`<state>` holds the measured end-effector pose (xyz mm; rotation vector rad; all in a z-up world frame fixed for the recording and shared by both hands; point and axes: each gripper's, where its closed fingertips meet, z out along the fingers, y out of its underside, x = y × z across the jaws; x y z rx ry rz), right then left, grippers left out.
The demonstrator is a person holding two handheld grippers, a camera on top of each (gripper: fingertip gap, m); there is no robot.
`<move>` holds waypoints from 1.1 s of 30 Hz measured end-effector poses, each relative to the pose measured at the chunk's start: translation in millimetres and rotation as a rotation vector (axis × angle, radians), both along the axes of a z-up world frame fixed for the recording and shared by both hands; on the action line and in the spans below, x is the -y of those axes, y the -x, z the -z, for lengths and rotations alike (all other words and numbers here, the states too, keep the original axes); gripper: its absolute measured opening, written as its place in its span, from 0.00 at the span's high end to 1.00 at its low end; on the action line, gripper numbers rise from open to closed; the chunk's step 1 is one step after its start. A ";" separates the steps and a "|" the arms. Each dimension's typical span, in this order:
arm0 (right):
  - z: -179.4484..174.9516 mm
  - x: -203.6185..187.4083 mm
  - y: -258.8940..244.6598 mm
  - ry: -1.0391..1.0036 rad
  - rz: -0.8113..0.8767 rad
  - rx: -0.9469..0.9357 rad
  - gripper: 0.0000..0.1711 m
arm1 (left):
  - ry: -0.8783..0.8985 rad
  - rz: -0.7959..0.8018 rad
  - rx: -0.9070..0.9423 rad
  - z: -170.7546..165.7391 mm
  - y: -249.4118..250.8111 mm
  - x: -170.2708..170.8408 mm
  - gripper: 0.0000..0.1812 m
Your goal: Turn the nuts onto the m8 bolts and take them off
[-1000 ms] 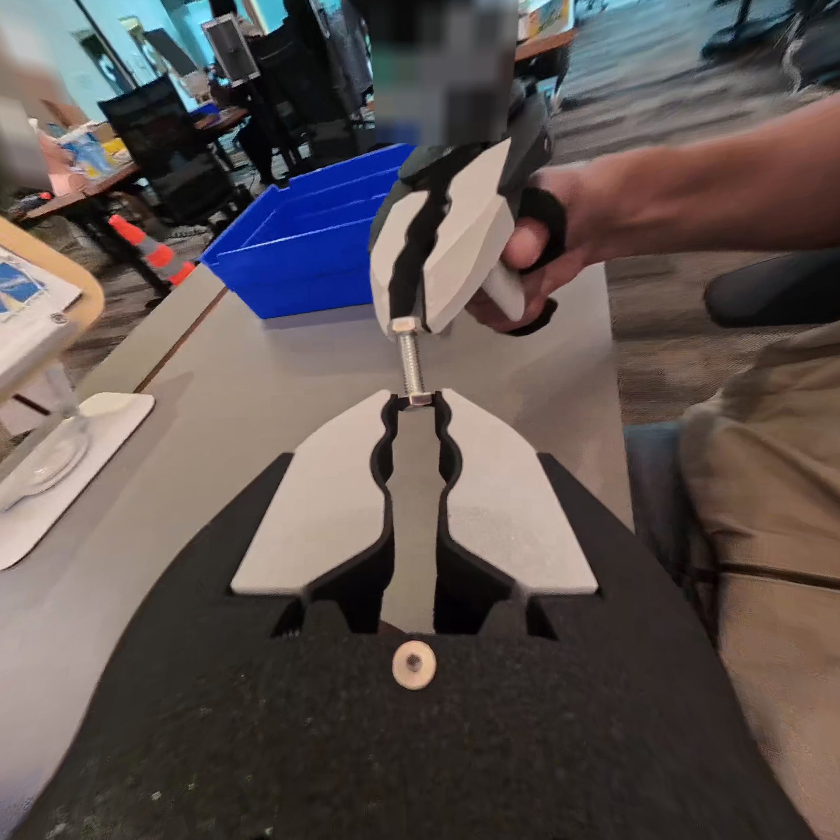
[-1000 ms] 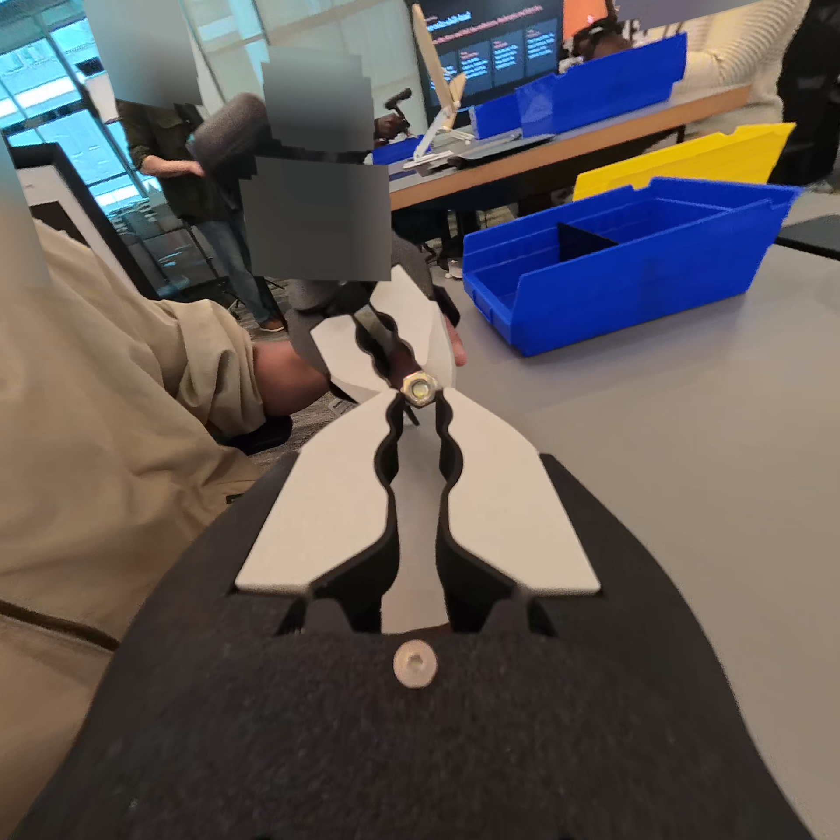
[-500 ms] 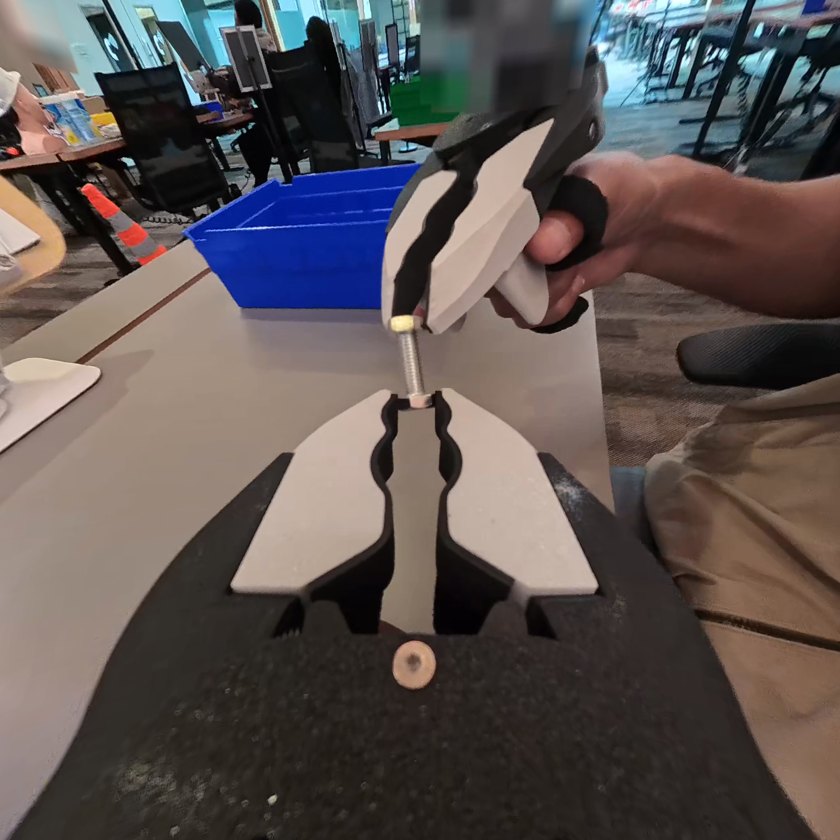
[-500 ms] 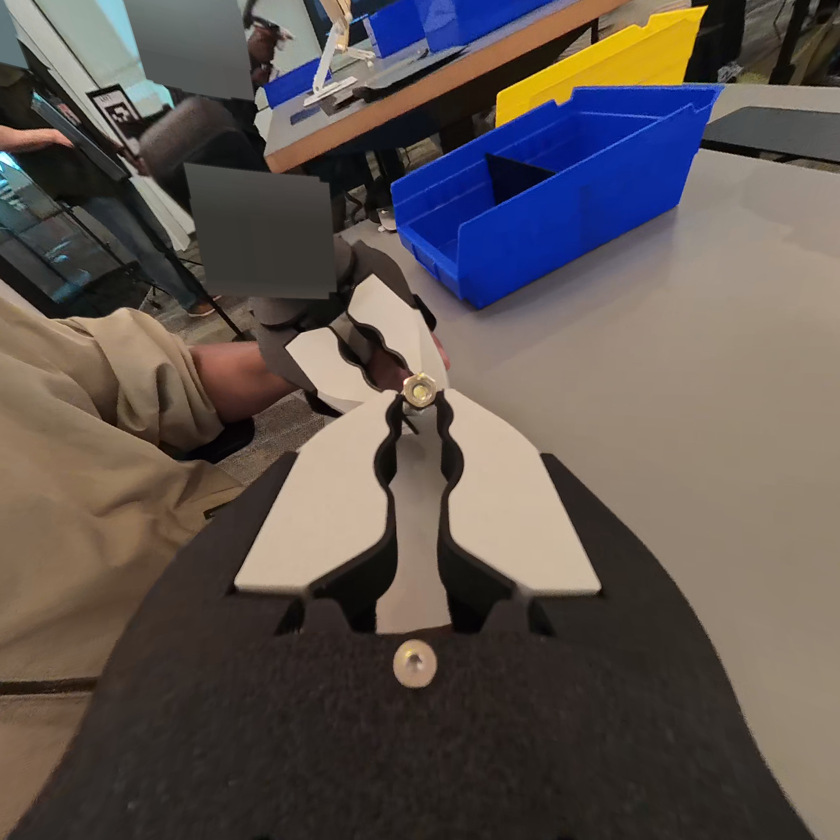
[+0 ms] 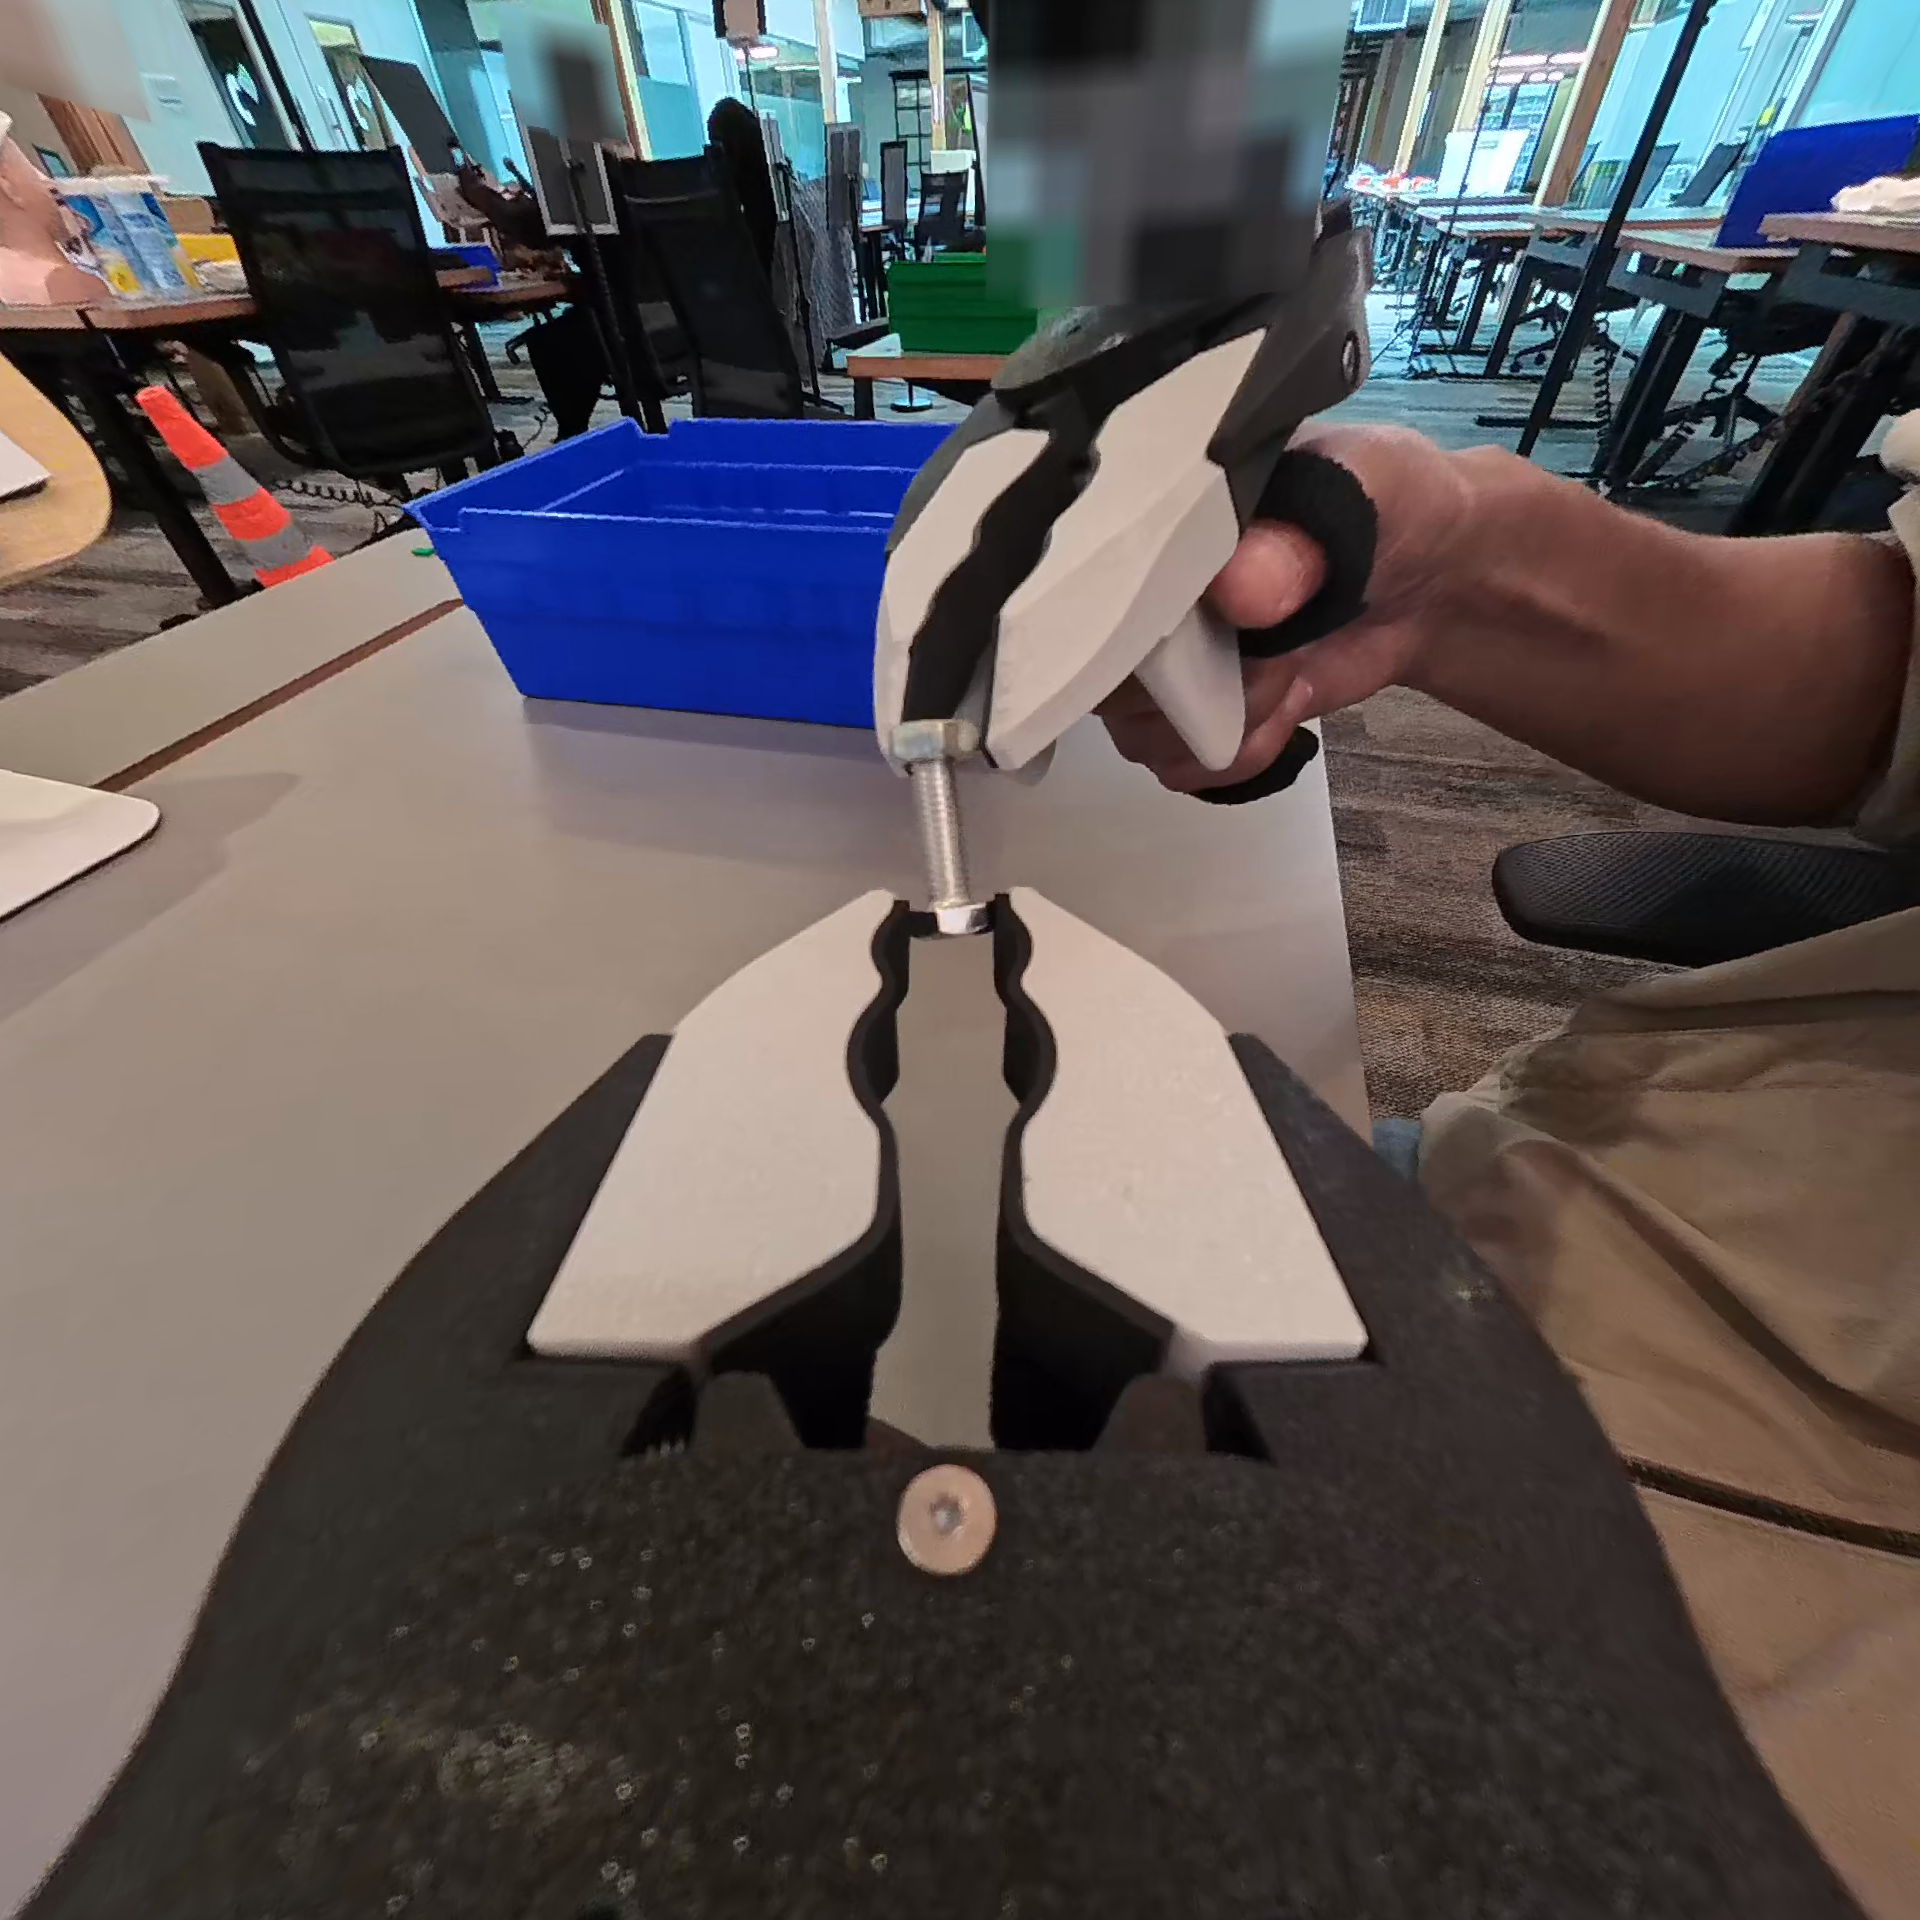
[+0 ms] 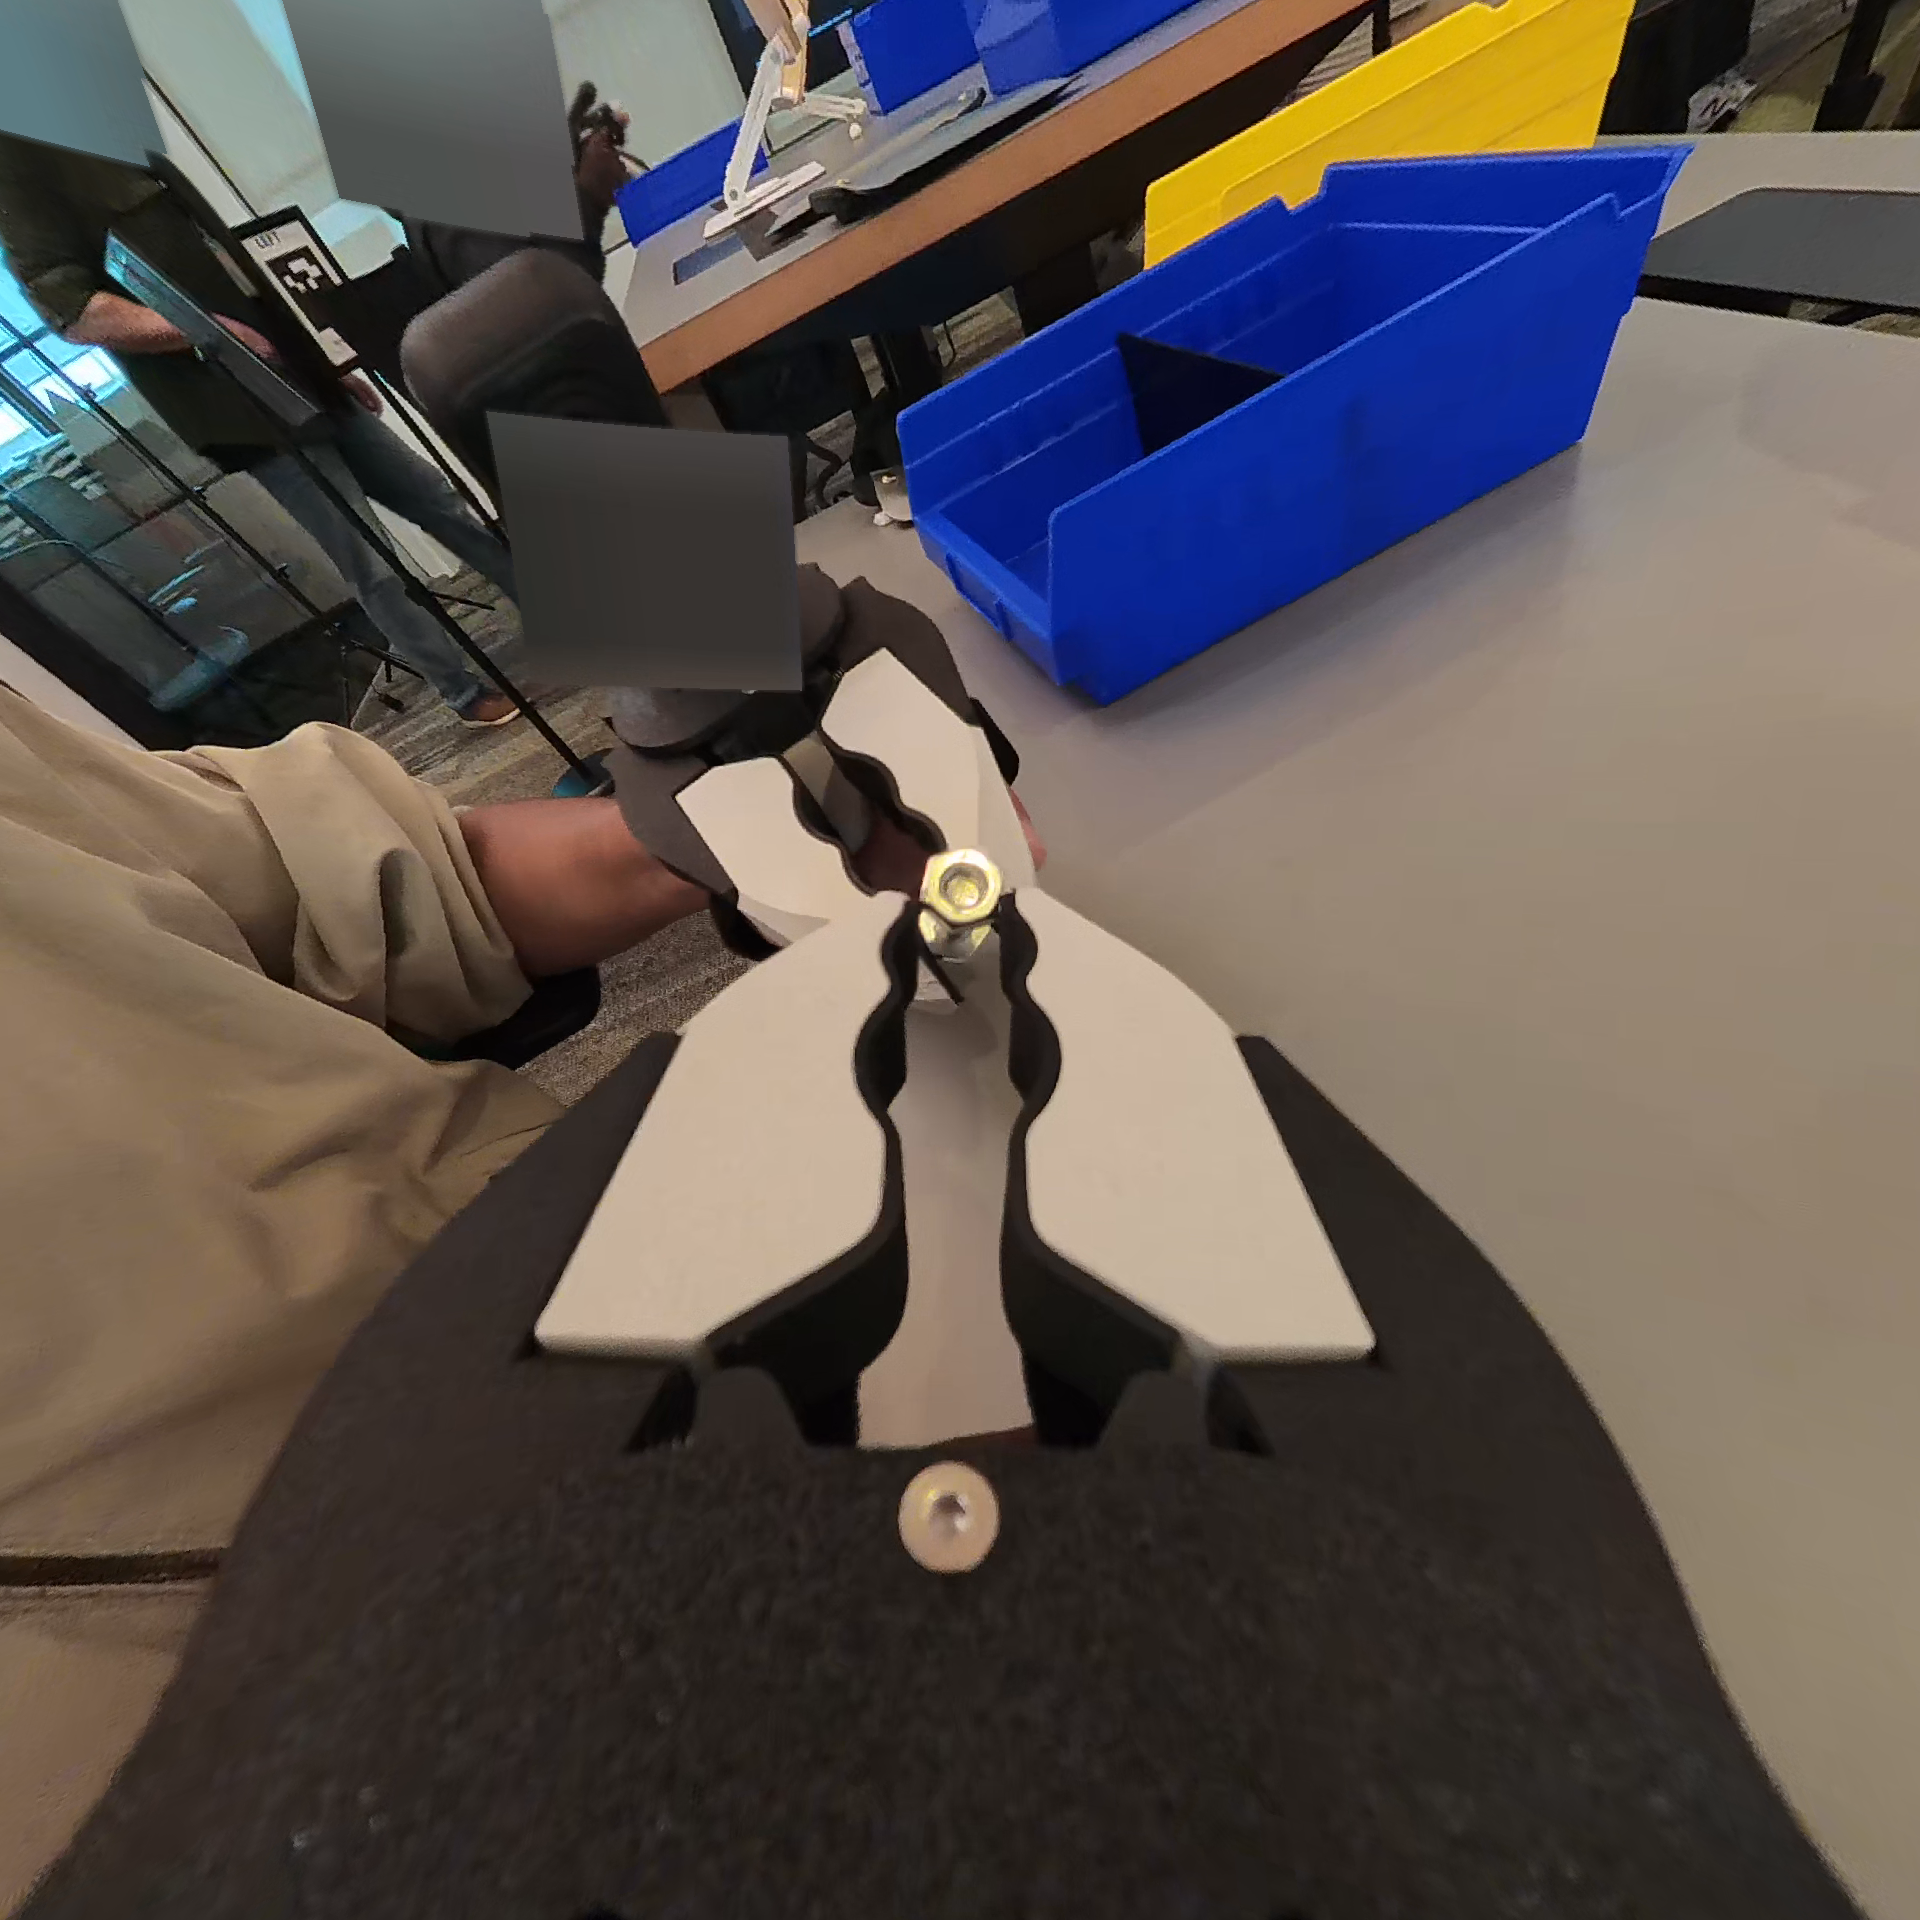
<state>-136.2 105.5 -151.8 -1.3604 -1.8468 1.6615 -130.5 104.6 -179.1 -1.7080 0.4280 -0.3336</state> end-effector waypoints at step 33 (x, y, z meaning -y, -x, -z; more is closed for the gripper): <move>11.0 -15.2 11.8 0.060 0.154 0.115 0.92 | 0.001 -0.290 -0.257 12.8 24.3 -20.9 0.91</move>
